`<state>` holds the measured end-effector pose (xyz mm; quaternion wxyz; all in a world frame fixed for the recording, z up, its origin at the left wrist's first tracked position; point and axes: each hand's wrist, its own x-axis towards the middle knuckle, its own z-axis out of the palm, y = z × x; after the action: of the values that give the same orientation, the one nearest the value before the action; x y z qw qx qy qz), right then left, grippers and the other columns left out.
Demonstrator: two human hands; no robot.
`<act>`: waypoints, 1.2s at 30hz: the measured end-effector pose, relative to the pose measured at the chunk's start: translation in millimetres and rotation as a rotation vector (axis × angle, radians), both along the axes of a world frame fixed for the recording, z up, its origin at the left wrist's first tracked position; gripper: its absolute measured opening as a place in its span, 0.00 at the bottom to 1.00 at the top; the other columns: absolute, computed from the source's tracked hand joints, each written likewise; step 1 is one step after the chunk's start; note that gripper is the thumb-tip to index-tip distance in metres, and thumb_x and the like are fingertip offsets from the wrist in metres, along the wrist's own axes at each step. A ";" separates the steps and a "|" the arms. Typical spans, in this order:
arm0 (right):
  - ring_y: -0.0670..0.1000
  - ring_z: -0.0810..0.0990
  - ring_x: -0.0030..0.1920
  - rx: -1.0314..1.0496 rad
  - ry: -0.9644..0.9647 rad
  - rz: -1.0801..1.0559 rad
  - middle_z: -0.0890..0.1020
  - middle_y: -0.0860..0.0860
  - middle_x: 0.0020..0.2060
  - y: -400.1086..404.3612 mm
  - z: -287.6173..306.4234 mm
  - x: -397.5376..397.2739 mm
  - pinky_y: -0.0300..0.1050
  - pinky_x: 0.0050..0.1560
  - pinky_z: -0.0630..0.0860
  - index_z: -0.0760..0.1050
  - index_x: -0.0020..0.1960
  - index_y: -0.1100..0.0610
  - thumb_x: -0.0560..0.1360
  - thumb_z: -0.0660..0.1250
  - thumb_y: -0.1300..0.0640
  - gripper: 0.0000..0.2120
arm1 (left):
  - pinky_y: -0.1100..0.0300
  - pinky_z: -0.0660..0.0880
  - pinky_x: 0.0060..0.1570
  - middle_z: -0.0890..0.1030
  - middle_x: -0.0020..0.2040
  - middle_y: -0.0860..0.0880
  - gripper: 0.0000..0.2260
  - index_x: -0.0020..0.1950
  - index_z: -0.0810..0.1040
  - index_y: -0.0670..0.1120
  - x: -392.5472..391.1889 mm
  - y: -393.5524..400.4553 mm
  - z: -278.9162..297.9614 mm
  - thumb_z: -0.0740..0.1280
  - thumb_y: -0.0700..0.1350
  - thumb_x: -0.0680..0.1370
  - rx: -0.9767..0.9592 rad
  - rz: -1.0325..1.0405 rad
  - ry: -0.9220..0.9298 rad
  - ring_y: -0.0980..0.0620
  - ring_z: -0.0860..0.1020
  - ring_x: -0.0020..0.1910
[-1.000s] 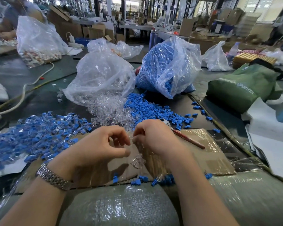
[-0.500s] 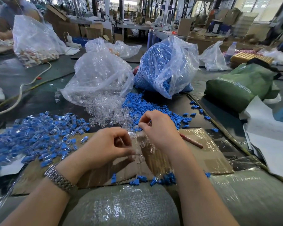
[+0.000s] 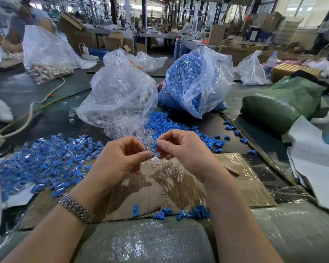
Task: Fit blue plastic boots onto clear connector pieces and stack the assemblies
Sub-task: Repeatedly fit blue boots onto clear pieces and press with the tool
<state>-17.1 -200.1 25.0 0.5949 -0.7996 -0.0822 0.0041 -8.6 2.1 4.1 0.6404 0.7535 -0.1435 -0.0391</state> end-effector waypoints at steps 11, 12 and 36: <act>0.42 0.81 0.38 0.030 -0.063 0.094 0.83 0.48 0.36 11.6 -2.3 -1.9 0.38 0.44 0.77 0.80 0.50 0.60 0.80 0.70 0.61 0.02 | 0.55 0.79 0.36 0.83 0.36 0.43 0.18 0.45 0.77 0.42 -7.4 -6.1 4.4 0.79 0.51 0.65 -0.077 0.038 -0.069 0.47 0.81 0.32; 0.41 0.81 0.38 0.025 -0.091 0.092 0.83 0.48 0.36 11.9 -1.6 -2.3 0.36 0.44 0.77 0.80 0.50 0.60 0.80 0.70 0.61 0.02 | 0.56 0.80 0.37 0.84 0.37 0.44 0.16 0.45 0.78 0.42 -7.5 -6.1 4.5 0.78 0.49 0.66 -0.105 0.027 -0.050 0.48 0.81 0.33; 0.47 0.79 0.45 -0.208 -0.381 0.108 0.82 0.49 0.43 12.6 6.9 -10.4 0.48 0.51 0.77 0.79 0.50 0.58 0.79 0.70 0.63 0.02 | 0.60 0.83 0.44 0.86 0.45 0.36 0.11 0.49 0.88 0.41 -12.6 -0.5 14.3 0.73 0.41 0.68 -0.384 -0.048 0.184 0.45 0.86 0.44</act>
<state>-27.5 -187.5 31.9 0.4820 -0.8373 -0.2350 -0.1069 -21.3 1.6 18.3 0.7816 0.6072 -0.1069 -0.0949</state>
